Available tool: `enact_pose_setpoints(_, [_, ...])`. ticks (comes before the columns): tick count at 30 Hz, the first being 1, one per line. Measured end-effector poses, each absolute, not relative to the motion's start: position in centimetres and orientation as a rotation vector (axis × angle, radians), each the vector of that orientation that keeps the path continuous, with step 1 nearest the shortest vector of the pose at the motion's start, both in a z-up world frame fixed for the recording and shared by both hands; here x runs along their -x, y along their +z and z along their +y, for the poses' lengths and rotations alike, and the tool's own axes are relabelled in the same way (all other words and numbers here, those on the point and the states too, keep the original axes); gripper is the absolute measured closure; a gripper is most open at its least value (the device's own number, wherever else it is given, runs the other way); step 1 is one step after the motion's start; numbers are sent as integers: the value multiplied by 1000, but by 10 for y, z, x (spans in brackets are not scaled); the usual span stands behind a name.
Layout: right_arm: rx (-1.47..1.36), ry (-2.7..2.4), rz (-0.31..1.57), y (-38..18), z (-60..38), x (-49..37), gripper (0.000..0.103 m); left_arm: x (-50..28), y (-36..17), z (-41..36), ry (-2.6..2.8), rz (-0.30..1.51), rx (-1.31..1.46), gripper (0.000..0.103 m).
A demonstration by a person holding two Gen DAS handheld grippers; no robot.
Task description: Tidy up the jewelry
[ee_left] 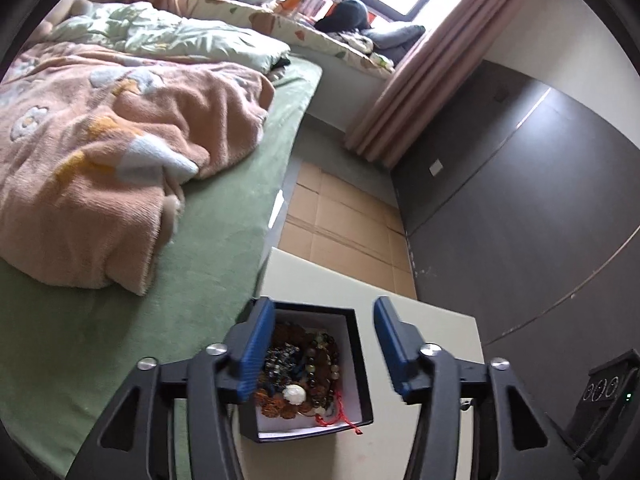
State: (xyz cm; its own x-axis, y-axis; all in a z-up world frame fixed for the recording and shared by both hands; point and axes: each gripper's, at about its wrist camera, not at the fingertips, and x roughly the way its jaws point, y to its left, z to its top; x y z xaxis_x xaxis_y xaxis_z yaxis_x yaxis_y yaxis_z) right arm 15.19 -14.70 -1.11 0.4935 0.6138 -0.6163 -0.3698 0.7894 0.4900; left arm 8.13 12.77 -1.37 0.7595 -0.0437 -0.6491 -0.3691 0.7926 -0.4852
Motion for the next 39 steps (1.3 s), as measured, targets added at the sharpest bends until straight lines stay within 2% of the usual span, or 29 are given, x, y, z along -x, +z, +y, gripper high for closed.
enact_pose_setpoints(19, [-472, 902, 915, -21, -66, -144, 90, -60, -11, 161, 244, 658, 729, 47])
enact_pose_setpoints(20, [-457, 908, 929, -24, -61, -144, 87, -60, -11, 161, 247, 656, 727, 47])
enact_pose_setpoints(22, [-425, 874, 990, -36, -54, -149, 47, -62, -10, 157, 245, 659, 713, 47])
enact_pose_setpoints(39, [-404, 670, 913, -24, -139, -144, 46, -75, -7, 92, 188, 672, 532, 47])
